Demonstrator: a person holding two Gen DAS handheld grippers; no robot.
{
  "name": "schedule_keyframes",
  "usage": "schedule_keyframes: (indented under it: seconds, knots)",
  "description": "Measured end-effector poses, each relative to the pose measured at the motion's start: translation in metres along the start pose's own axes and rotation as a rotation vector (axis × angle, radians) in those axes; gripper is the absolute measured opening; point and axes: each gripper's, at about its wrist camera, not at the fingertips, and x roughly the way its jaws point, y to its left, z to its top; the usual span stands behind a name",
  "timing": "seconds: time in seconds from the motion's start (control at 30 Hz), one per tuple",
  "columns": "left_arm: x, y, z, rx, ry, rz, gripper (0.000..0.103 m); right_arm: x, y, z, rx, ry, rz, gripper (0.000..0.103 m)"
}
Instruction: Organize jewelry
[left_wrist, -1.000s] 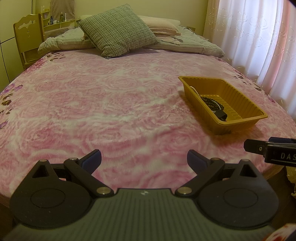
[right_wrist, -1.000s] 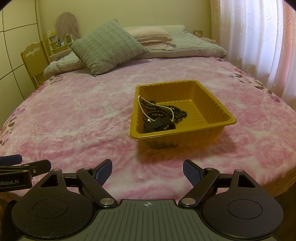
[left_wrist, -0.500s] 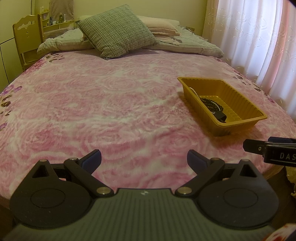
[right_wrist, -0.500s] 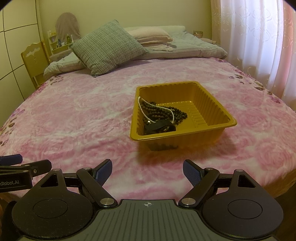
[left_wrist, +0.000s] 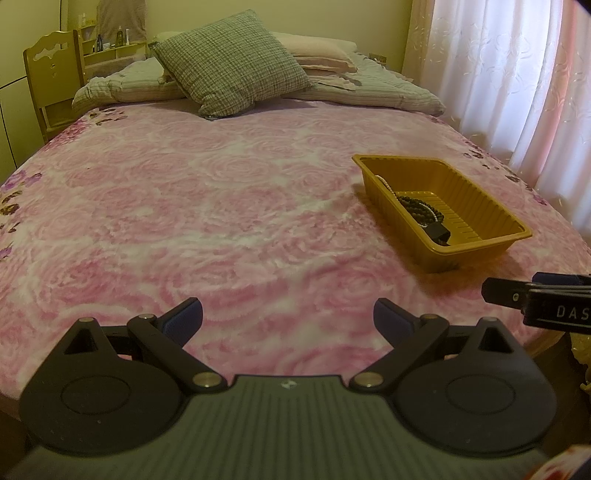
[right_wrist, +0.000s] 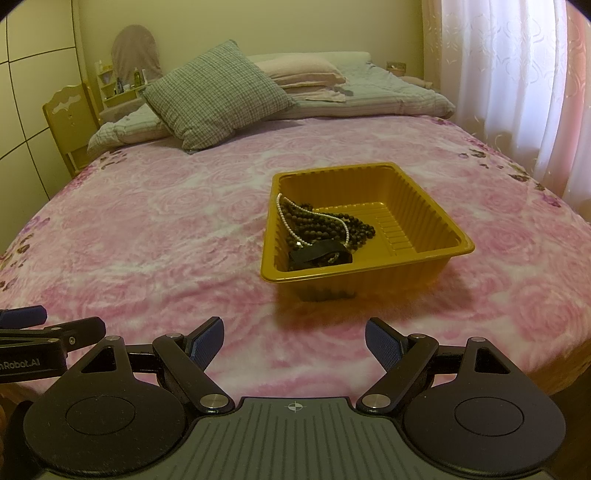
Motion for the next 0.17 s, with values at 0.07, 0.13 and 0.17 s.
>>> schedule_keyframes:
  seconds: [0.07, 0.13, 0.17]
  knots:
    - [-0.0007, 0.0001, -0.0008, 0.0, -0.004, -0.001, 0.099, -0.0003, 0.0001, -0.0004, 0.0, 0.0, 0.001, 0.083]
    - [-0.0015, 0.0011, -0.0005, -0.01, -0.019, 0.013, 0.099, 0.0003, 0.0008, 0.0016, -0.001, 0.001, 0.002, 0.083]
    - [-0.0017, 0.0016, -0.0002, -0.01, -0.025, 0.013, 0.099, 0.0004, 0.0009, 0.0017, -0.001, 0.0, 0.002, 0.083]
